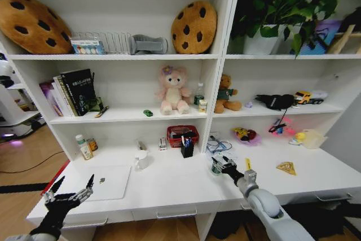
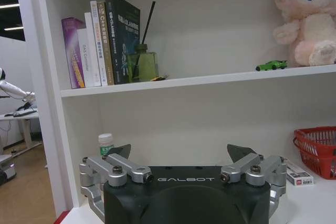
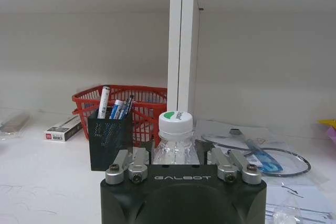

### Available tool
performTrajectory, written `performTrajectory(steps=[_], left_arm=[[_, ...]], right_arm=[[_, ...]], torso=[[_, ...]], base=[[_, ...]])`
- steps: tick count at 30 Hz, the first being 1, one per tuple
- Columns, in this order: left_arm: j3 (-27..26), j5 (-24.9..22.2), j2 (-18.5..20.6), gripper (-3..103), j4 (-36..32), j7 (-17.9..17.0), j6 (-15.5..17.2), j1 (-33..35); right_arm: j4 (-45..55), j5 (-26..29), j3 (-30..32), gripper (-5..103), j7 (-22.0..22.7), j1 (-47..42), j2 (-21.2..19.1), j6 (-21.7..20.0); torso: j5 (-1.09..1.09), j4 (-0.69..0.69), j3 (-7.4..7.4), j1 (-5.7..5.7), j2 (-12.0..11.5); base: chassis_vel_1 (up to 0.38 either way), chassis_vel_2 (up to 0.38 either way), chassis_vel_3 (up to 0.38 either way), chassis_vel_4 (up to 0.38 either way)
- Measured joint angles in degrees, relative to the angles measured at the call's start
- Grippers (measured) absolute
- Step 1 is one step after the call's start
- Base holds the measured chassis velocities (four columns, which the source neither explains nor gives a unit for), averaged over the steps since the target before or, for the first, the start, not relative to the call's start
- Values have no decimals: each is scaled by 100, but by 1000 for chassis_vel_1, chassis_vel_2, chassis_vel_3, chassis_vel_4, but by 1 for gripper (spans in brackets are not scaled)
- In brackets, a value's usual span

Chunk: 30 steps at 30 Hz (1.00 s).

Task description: Organize the objects on the table.

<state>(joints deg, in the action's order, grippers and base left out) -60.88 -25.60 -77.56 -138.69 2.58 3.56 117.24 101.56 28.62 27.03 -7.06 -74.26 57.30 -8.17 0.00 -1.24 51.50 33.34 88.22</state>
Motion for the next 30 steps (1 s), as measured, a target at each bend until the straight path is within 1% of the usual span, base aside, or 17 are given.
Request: performTrajectory(steps=[2,3,5,6,7,15,18,20,22,23,24,25,26,27,28,29,30], left_arm=[[0,0,0,100,0,0,0,0],[0,0,0,100,0,0,0,0],[0,0,0,100,0,0,0,0],[0,0,0,100,0,0,0,0],[0,0,0,100,0,0,0,0],[0,0,0,100,0,0,0,0],[0,0,0,100,0,0,0,0],[0,0,0,100,0,0,0,0],[0,0,0,100,0,0,0,0],[0,0,0,100,0,0,0,0],[0,0,0,100,0,1,0,0],[0,0,0,100,0,1,0,0],[1,0,0,100,0,1,0,0],[0,0,0,100,0,0,0,0],[1,0,0,100,0,0,0,0],[1,0,0,100,0,0,0,0],[0,0,0,100,0,-1,0,0]], right_arm=[[0,2,-1,37,2,8,0,4],[0,2,-1,37,2,8,0,4],[20,2,2,29,3,-19,5,7],[20,2,2,29,3,-19,5,7],[32,2,9,27,3,-33,7,9],[279,60,204,27,11,-209,12,0],[491,105,348,27,13,-348,-9,-9],[792,137,558,27,68,-566,5,-45],[1137,139,805,27,159,-879,131,-77],[1137,139,805,27,159,-879,131,-77],[1406,138,977,27,196,-1139,238,-92],[1406,138,977,27,196,-1139,238,-92],[1657,132,1139,27,217,-1408,335,-92],[2036,110,1399,27,215,-1893,509,-74],[2171,99,1510,27,188,-2098,592,-52],[2171,99,1510,27,188,-2098,592,-52],[2369,73,1705,27,103,-2464,770,6]], torso=[[0,0,0,0,0],[0,0,0,0,0],[0,0,0,0,0],[0,0,0,0,0],[0,0,0,0,0],[1,0,0,0,0],[0,0,0,0,0],[0,1,0,0,0],[0,1,0,0,0],[0,1,0,0,0],[1,0,0,0,0],[1,0,0,0,0],[0,1,0,0,0],[-1,1,-1,0,0],[-1,1,-1,0,0],[-1,1,-1,0,0],[-1,-1,-1,0,0]], base=[[0,0,0,0],[0,0,0,0],[0,0,0,0],[0,0,0,0],[0,0,0,0],[0,0,0,0],[0,0,0,0],[0,0,0,0],[0,0,0,0],[0,0,0,0],[0,0,0,0],[0,0,0,0],[0,0,0,0],[0,0,0,0],[0,0,0,0],[0,0,0,0],[0,0,0,0]])
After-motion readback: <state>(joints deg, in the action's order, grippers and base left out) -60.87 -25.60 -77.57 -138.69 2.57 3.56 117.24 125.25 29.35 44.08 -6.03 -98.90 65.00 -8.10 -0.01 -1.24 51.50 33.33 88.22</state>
